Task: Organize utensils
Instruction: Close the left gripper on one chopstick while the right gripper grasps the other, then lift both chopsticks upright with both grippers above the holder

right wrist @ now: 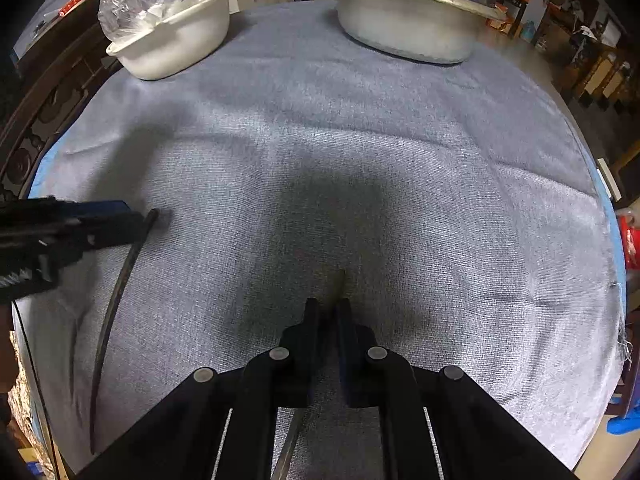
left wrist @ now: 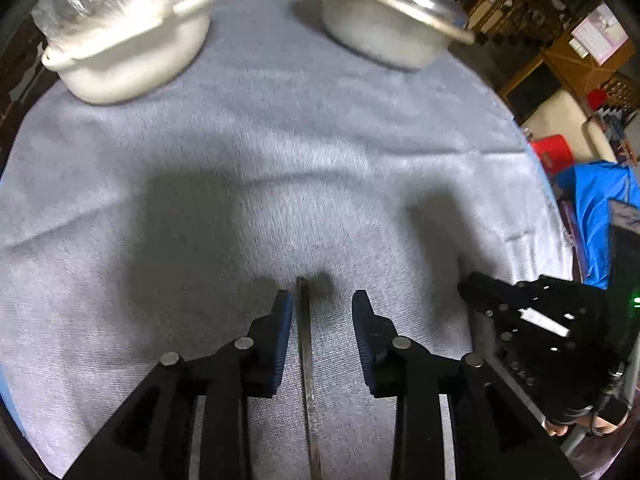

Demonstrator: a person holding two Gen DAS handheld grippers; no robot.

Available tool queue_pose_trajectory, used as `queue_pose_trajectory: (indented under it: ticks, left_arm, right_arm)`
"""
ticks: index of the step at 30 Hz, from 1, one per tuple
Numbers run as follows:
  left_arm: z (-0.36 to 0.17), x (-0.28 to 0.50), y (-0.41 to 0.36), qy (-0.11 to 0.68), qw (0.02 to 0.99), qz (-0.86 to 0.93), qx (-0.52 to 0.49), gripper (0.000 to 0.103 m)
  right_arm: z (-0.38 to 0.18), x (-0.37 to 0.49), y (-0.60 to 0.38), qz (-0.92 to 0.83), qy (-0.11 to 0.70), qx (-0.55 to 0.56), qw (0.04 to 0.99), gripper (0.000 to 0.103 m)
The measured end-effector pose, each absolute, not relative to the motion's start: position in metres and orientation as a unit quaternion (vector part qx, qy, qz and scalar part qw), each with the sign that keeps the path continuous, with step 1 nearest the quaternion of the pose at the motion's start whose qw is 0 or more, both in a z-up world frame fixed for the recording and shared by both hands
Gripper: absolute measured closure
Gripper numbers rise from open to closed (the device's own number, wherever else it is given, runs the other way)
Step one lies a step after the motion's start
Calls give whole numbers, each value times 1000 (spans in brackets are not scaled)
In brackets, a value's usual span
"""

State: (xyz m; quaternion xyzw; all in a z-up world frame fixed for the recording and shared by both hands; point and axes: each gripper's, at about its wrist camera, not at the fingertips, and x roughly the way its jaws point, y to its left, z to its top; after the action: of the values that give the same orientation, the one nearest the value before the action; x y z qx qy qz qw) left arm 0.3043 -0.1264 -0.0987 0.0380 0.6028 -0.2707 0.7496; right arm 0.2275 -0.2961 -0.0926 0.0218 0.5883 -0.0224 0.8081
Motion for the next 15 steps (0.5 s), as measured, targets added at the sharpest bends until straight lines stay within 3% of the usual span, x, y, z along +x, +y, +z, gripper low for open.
queue_pose_trajectory:
  ticks: [7,9,15]
  left_arm:
    - [-108,295,-136,597,752,-267,78,76]
    - [-110,295,-132,597,756,-254,84,98]
    - [-111,288,-115,585,769,-251,65,98]
  right_arm:
    - [-94,235,-296,-22,598,18,801,93]
    - [-94,236,-294,-23,598,14,801,94]
    - [-93,229,-293,-16,572,24,820,97]
